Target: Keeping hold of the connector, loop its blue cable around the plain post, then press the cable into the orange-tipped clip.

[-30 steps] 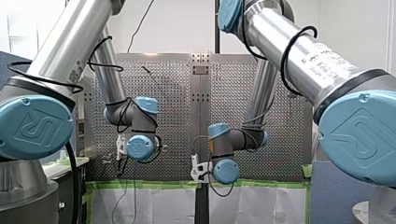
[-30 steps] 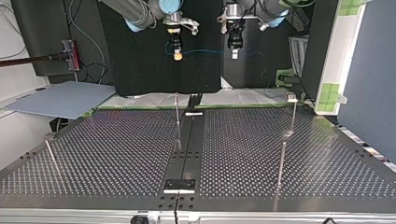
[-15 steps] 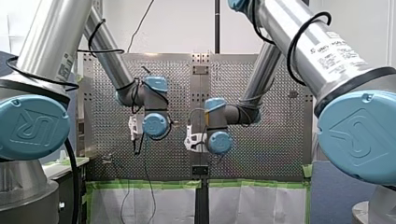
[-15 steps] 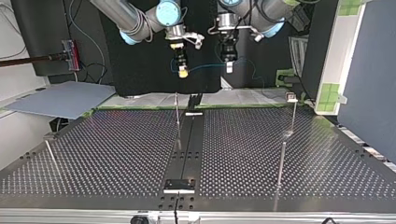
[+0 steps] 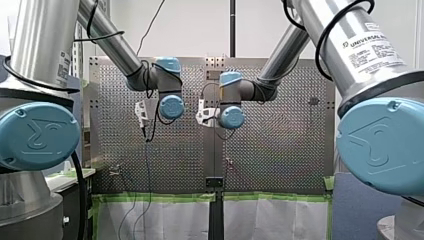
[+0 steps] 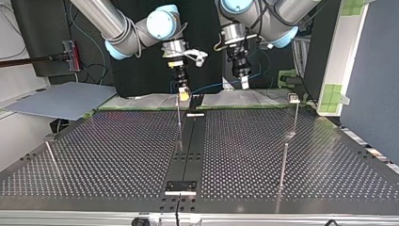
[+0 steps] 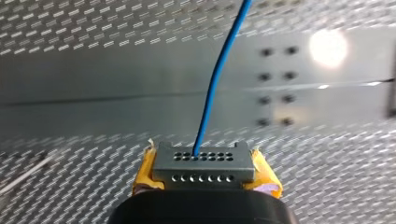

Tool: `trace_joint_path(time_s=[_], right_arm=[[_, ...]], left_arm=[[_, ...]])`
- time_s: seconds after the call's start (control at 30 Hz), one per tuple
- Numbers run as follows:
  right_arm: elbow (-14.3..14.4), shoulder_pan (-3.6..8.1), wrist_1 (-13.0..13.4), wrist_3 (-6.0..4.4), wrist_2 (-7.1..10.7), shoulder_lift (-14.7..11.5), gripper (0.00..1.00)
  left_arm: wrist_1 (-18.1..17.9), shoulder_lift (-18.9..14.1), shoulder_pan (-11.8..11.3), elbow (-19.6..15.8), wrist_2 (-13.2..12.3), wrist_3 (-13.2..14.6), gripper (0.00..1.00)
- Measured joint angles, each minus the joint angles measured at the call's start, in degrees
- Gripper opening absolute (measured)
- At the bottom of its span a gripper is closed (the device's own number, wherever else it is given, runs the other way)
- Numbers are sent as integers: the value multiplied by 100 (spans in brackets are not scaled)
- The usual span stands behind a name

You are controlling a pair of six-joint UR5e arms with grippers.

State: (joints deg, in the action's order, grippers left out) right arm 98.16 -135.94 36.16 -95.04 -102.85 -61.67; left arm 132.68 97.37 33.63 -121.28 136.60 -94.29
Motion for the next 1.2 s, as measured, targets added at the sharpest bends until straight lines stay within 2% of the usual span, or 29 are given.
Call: trace_joint_path(time_s=[0.33, 0.5, 0.7, 0.87, 0.97, 1.07, 1.2], right_arm=[[-524, 26, -525, 15, 457, -524, 0], [-813, 35, -814, 11, 743, -813, 0], [-1152, 80, -1153, 11, 1074, -1152, 0], [-1447, 150, -1431, 4, 1178, -1446, 0], [-1633, 201, -1507, -8, 1208, -1571, 0], [-1817, 250, -1556, -19, 1236, -1532, 0], [-2052, 290, -1707, -19, 1281, -1341, 0]], left_arm=[[599, -597, -144, 427, 190, 18, 0], [875, -876, -339, 671, 175, 14, 0], [1221, -1193, -675, 1014, -126, -7, 0], [1526, -1265, -977, 1315, -424, -10, 0], [1701, -1268, -1151, 1490, -598, -14, 0], [1883, -1245, -1334, 1672, -780, -17, 0], [2120, -1138, -1574, 1913, -1021, -36, 0]])
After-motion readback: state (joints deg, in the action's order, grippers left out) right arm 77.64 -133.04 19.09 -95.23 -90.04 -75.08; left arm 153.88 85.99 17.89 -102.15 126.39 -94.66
